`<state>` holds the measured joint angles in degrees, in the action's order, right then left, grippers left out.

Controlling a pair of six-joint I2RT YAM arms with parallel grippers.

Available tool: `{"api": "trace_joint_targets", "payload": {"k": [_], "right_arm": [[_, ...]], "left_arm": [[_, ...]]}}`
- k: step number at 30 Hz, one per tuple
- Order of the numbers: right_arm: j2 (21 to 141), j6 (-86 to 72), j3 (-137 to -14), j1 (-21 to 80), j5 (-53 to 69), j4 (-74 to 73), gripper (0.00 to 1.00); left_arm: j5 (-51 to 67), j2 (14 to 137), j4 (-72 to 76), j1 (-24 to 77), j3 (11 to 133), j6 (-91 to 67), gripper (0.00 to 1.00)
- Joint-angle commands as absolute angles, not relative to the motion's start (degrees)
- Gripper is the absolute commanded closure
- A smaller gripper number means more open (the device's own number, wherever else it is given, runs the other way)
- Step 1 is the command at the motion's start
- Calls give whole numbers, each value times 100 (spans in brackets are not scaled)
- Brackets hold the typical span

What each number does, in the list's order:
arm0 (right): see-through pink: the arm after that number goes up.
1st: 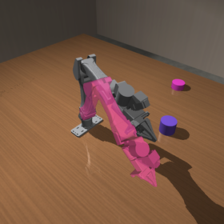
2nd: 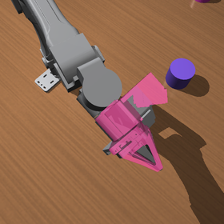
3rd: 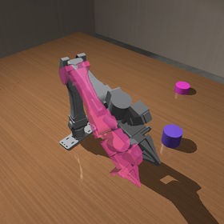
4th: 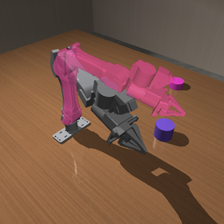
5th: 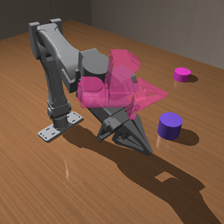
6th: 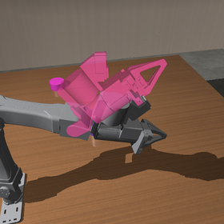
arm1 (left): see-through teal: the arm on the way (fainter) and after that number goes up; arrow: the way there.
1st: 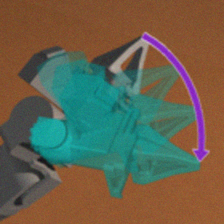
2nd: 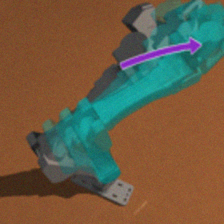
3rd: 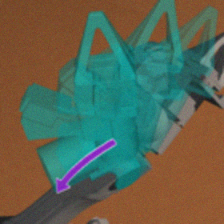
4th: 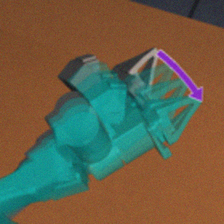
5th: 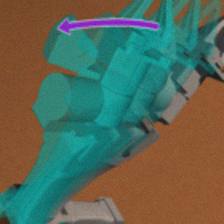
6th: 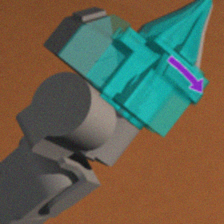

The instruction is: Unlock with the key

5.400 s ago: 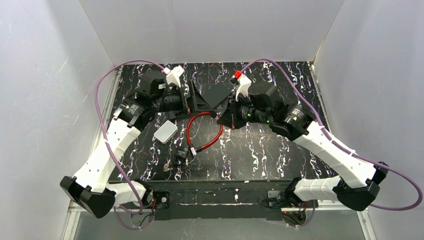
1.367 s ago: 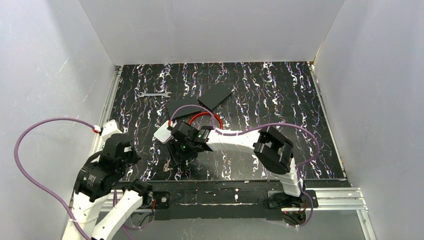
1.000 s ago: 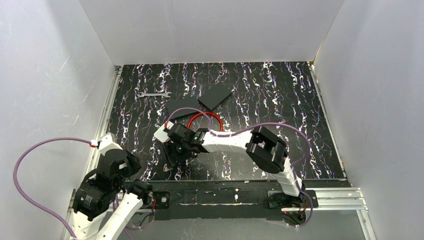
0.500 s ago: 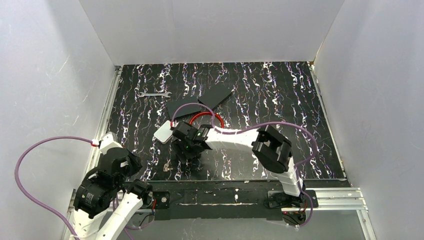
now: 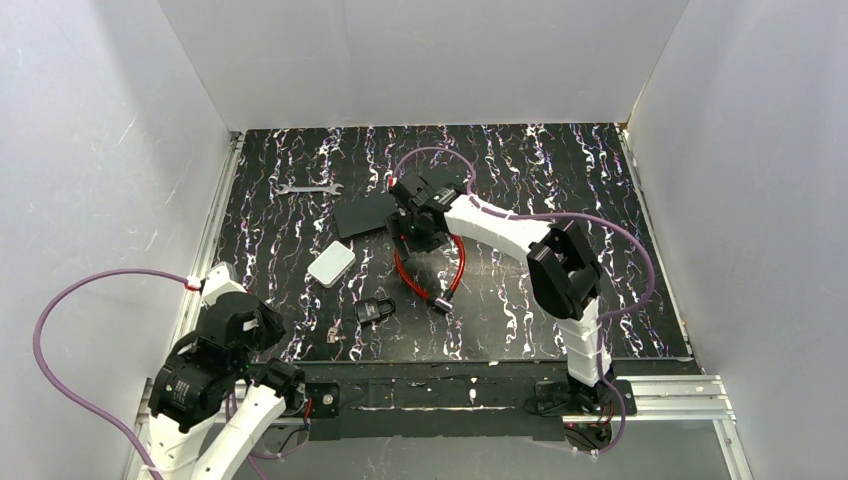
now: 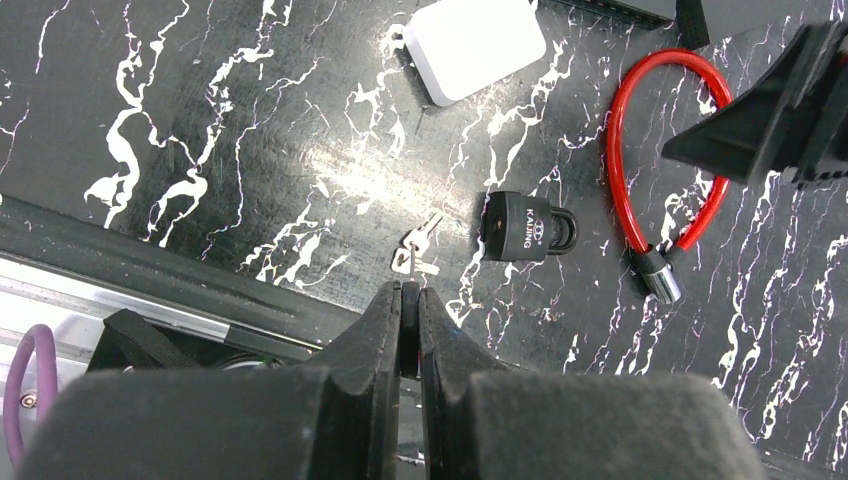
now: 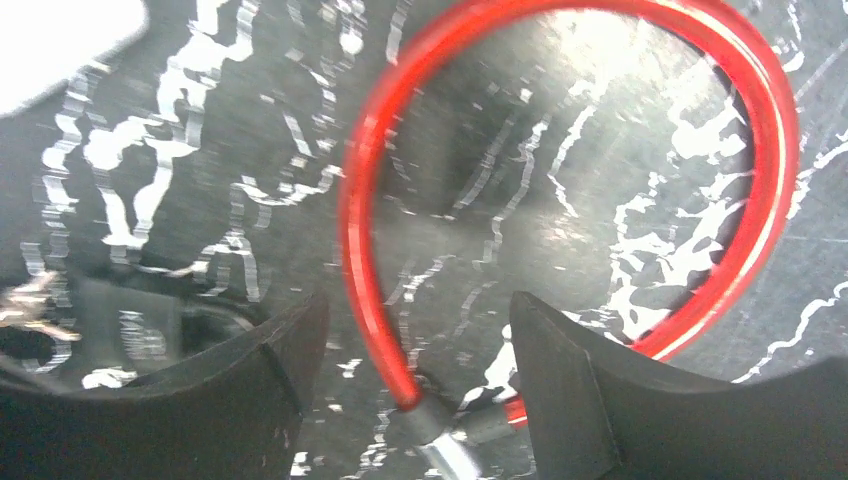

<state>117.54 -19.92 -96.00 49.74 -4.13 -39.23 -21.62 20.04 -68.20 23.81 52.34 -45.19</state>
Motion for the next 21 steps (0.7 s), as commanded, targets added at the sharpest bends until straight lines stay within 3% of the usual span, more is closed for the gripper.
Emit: {"api": "trace_joint_targets", "payload": {"k": [1, 5, 12, 21], "right_arm": [[11751, -2911, -10215, 5146, 115, -4678, 25], [11256, -3848, -9561, 5544, 661, -4110, 26], [11168, -3263, -9162, 6553, 371, -3847, 33], [11358, -3131, -8539, 6706, 638, -3376, 36]], "left_arm": [[-2226, 2143, -6863, 2391, 5254, -4524, 100], [-2212, 2163, -6827, 2393, 5233, -4503, 100], [-2215, 2238, -6795, 2391, 5229, -4480, 100], [-2241, 2118, -6786, 2391, 5212, -4507, 100]]}}
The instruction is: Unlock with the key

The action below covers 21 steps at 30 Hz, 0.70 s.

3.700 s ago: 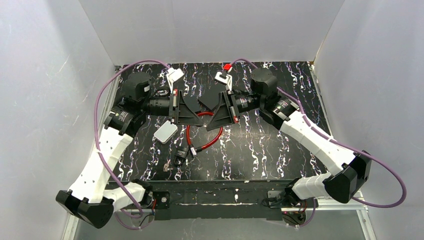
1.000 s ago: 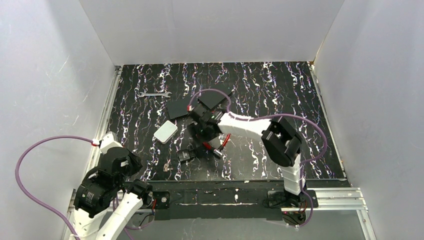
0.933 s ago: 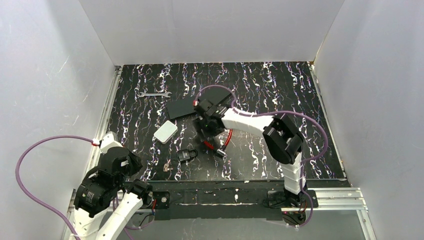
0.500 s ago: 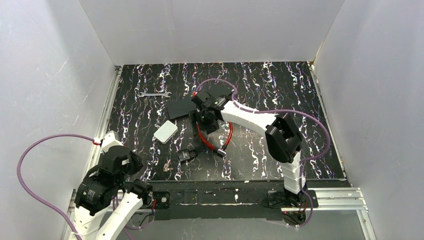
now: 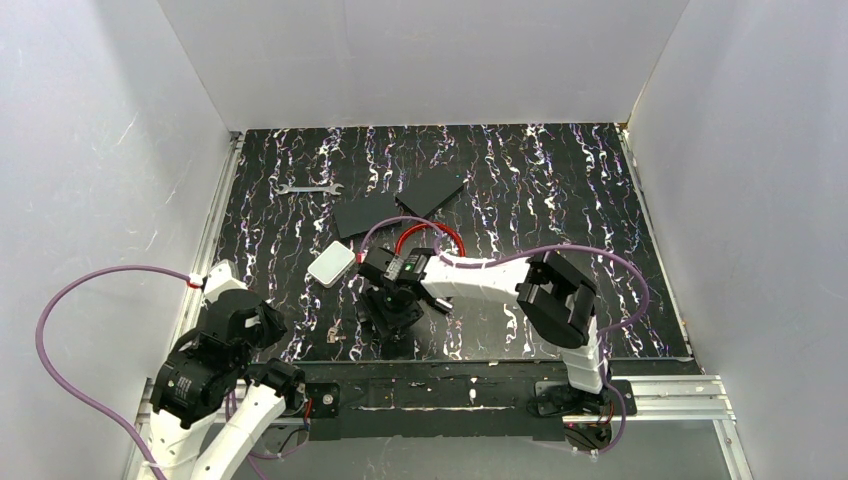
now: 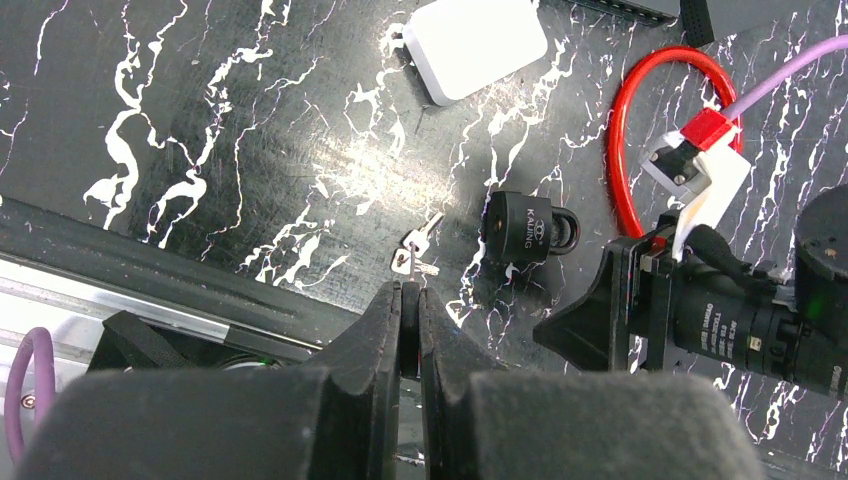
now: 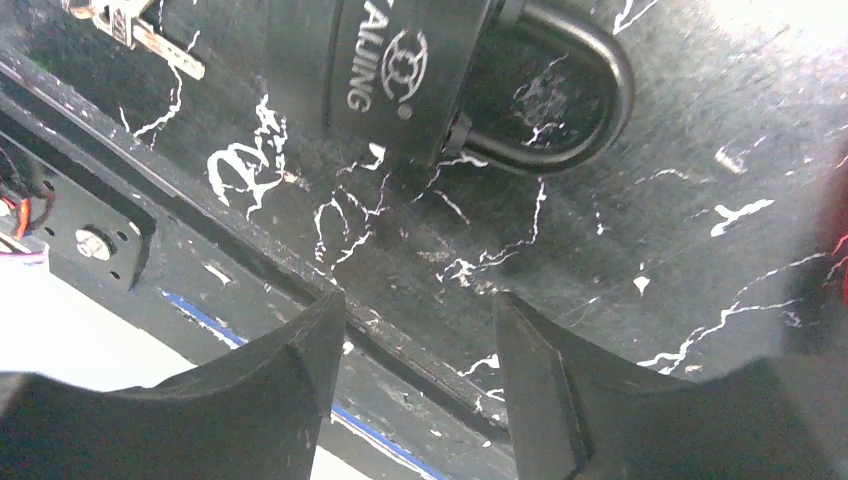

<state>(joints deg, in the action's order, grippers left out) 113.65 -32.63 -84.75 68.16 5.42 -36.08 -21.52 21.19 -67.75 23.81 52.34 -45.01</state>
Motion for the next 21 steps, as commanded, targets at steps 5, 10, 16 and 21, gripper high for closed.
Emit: {"api": "trace_joint_targets", "payload": {"k": [5, 10, 16, 21], "right_arm": [[11698, -2936, -8776, 6690, 689, -3233, 36], [12109, -2683, -9157, 6479, 633, -3305, 36], [12588, -2233, -10122, 5912, 384, -3845, 36], [12802, -1998, -10765, 5416, 522, -3963, 33]], "left_arm": [[-2224, 2127, -6781, 2392, 5212, -4500, 100], [-2219, 2140, -6776, 2393, 5205, -4490, 100], [-2170, 2243, -6751, 2394, 5203, -4449, 100], [-2130, 2306, -6724, 2394, 5203, -4422, 100]]}}
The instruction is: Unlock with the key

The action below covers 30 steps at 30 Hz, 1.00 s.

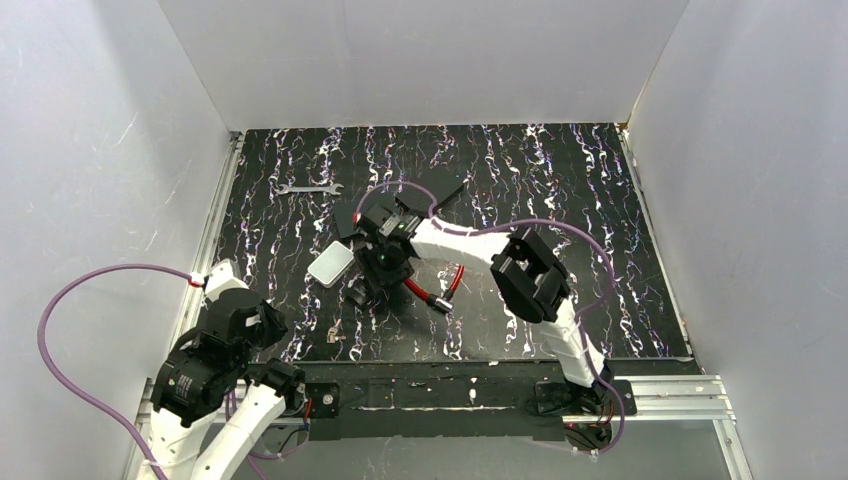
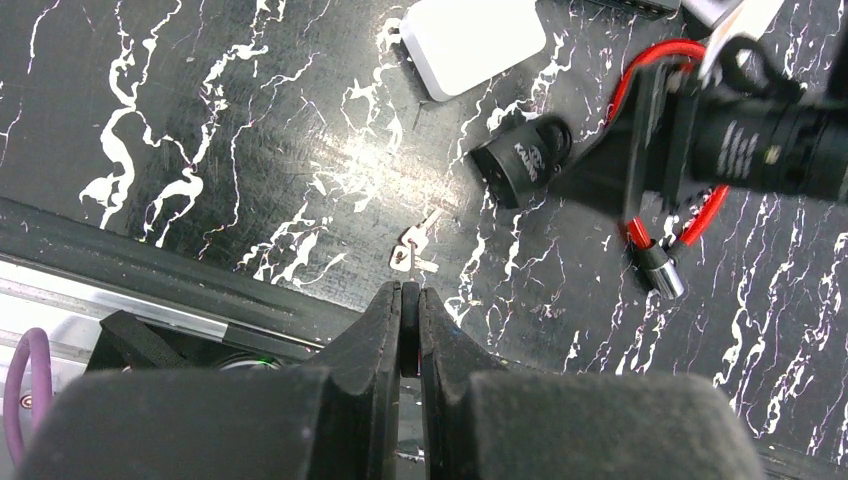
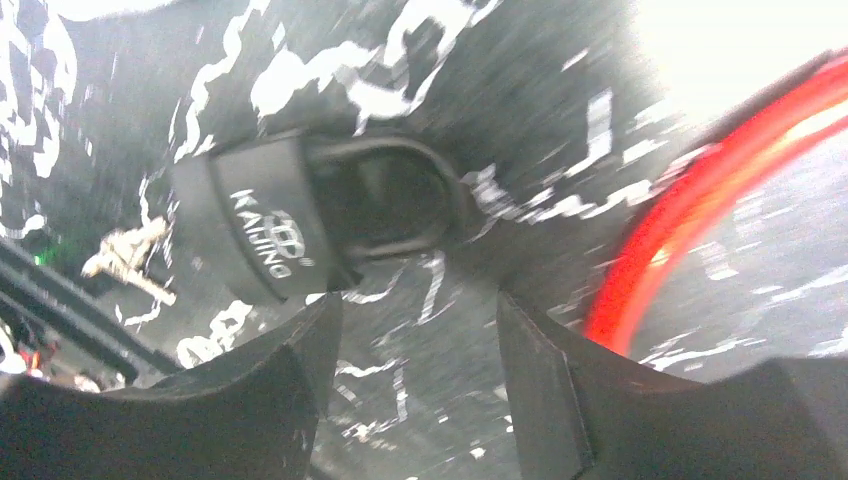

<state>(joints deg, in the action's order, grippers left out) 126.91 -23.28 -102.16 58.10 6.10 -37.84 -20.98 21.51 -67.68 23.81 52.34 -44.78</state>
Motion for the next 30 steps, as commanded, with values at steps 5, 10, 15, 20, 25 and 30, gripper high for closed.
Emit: {"api": "trace_joint_targets", "payload": {"k": [5, 10, 15, 20, 25, 30], "right_arm": [[12762, -2378, -11074, 5369, 792, -4381, 27], [12234, -3960, -10423, 5537, 743, -4204, 19], [12451, -4816, -10932, 5811, 572, -4859, 17], [12891, -5568, -11553, 5932, 163, -5675, 14], [13216, -6198, -11841, 5991, 58, -5827, 2], [13450, -6487, -12220, 6011, -359, -6002, 2]], "left_arm": [[-2110, 2355, -6709, 2391, 5203, -4401, 100], [-2105, 2349, -6697, 2392, 5194, -4403, 100], [-2080, 2338, -6669, 2392, 5186, -4373, 100], [-2057, 2330, -6653, 2392, 5186, -4357, 100], [-2074, 2252, -6656, 2392, 5176, -4365, 100], [-2074, 2226, -6662, 2397, 5177, -4376, 100]]}}
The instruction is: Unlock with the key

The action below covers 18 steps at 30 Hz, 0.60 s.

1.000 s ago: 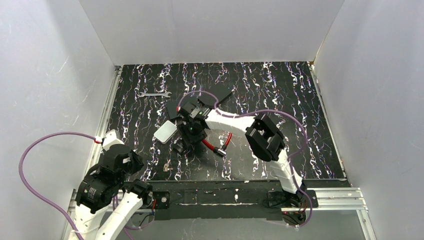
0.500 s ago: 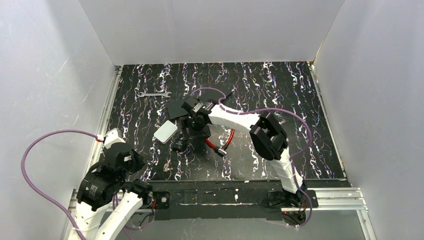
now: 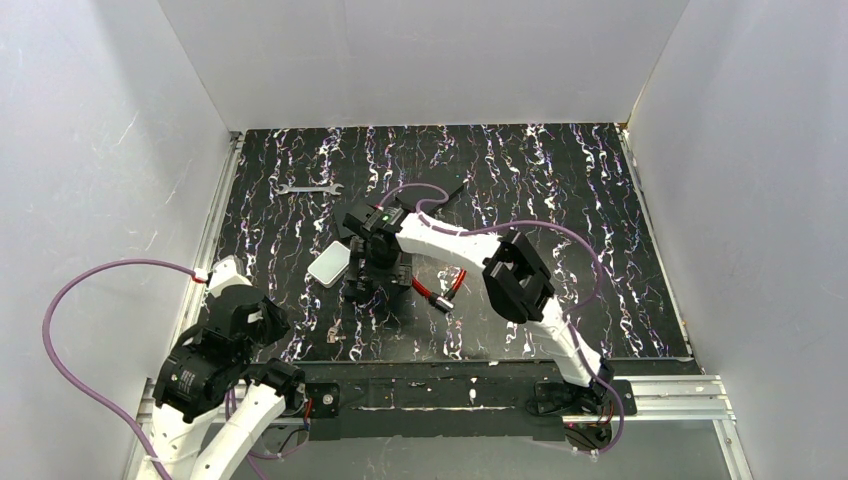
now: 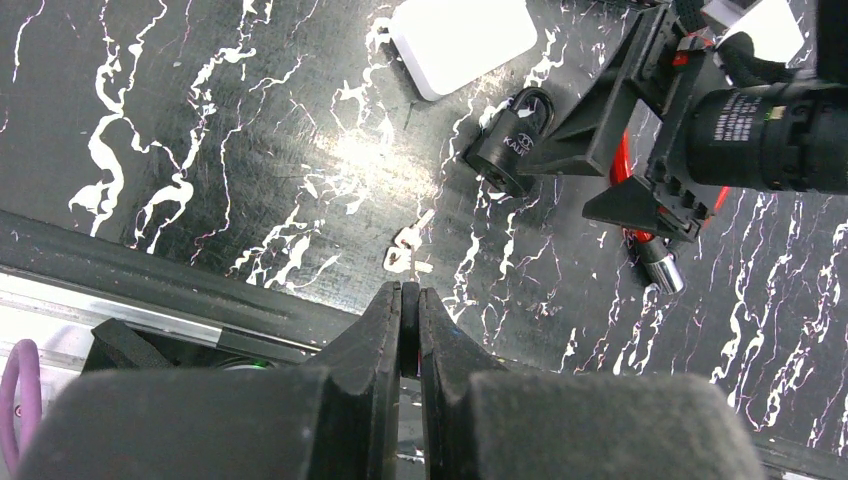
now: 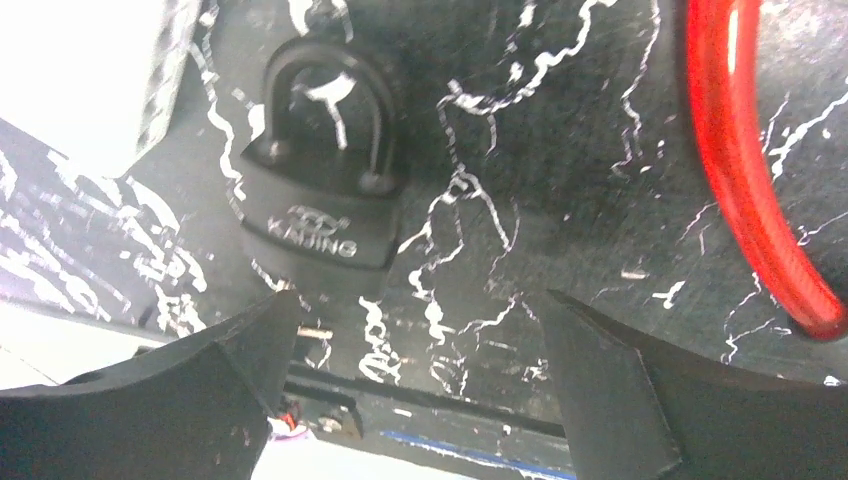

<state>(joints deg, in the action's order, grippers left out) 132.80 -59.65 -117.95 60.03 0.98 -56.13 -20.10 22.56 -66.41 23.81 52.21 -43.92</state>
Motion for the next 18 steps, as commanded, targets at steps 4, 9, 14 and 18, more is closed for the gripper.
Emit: {"api": "trace_joint_targets", "payload": {"k": [4, 9, 14, 18], "right_arm": [[13553, -6604, -12491, 6040, -518, -5919, 2], [13737, -6862, -12838, 6100, -556, -5836, 2], [13866, -6968, -12950, 6154, -531, -5720, 2], [14049, -6978, -13125, 6176, -504, -5797, 2]], "left_arm": [[-2074, 2210, -6662, 2393, 5176, -4375, 100], [-2083, 2198, -6671, 2395, 5177, -4381, 100], [-2102, 2161, -6682, 2391, 5177, -4387, 100], [-2111, 2139, -6681, 2392, 5177, -4398, 100]]}}
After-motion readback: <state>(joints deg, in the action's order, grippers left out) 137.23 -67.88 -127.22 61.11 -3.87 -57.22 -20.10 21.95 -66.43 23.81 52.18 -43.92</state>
